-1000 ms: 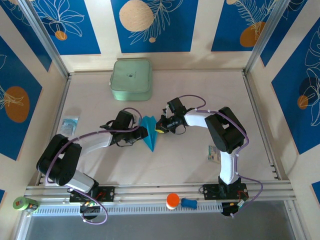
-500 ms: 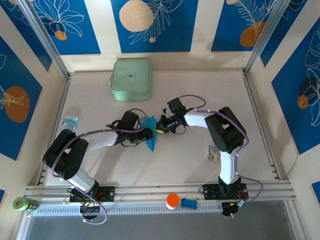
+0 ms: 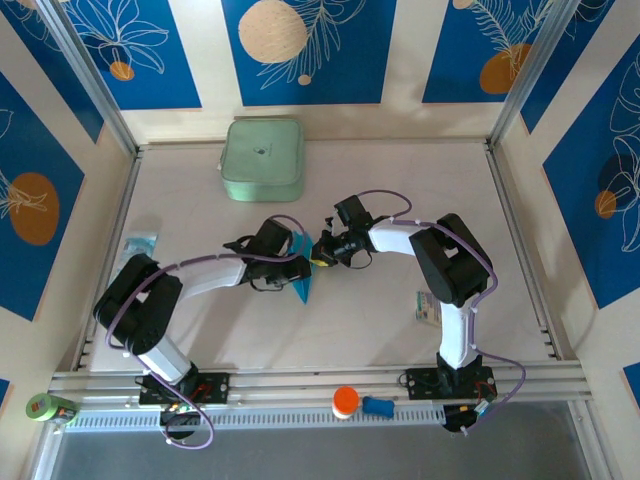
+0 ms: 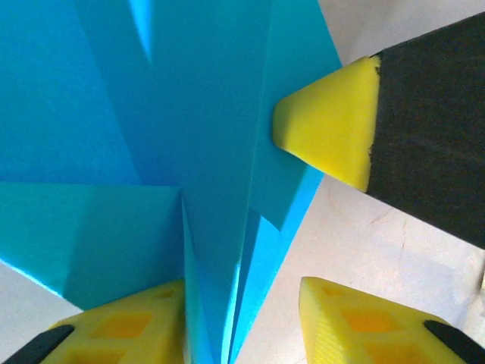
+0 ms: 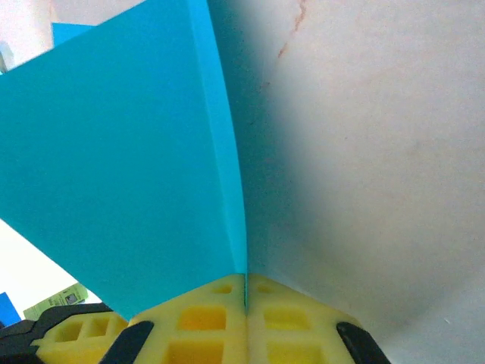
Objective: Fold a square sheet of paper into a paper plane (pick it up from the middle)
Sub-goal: Move a paper plane to the center of the table.
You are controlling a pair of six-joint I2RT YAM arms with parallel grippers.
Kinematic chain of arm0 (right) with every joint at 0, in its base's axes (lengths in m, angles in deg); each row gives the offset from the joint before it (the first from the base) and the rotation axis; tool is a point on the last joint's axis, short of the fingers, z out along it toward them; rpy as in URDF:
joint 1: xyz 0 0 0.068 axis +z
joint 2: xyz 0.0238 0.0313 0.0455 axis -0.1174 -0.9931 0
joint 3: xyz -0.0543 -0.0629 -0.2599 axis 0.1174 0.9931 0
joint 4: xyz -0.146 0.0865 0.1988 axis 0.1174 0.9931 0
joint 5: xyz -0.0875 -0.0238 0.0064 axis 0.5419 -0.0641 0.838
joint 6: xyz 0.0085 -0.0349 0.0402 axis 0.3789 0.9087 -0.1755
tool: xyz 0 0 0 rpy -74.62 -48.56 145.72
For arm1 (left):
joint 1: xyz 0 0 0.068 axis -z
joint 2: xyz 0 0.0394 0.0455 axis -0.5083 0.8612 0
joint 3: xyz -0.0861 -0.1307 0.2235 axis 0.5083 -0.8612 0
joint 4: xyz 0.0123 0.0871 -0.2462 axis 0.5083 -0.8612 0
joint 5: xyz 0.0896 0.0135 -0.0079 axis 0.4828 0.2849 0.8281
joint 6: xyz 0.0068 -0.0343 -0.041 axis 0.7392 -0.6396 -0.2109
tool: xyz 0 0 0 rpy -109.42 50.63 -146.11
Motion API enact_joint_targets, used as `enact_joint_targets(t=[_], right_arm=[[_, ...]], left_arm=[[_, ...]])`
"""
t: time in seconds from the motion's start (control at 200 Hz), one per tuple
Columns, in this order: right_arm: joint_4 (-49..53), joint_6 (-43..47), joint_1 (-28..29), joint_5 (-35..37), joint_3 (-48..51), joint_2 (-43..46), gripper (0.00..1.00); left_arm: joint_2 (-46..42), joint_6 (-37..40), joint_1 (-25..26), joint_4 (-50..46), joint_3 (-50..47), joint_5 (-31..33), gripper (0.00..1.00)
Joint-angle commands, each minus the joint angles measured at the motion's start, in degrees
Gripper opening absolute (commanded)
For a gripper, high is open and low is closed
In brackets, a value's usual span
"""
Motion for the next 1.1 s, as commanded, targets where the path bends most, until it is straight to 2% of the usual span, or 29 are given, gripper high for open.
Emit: enact_joint_targets(t=[0.0, 0.265, 0.42, 0.745, 1.096], right_arm=[[1.54, 0.61, 0.44, -1.77, -1.63, -1.04, 0.01], [1.85, 0.62, 0.48, -1.99, -1.98, -0.9, 0.02], [2.02, 0.7, 0.55, -2.3, -2.22, -0.97, 0.07], [2.15, 0.72, 0.5, -2.91, -2.33, -1.21, 0.09], [0.83, -0.6, 0.01, -3.44, -1.15, -0.63, 0.13]], left_arm=[[1.03, 1.98, 0.87, -4.15, 2.6, 2.88, 0.4], [3.48, 2.76, 2.32, -8.62, 5.99, 6.68, 0.4], [4.73, 2.73, 2.67, -8.6, 6.97, 6.96, 0.4], [6.41, 2.03, 2.85, -11.4, 9.01, 10.22, 0.3], [9.07, 1.89, 2.8, -13.11, 10.87, 10.58, 0.29]])
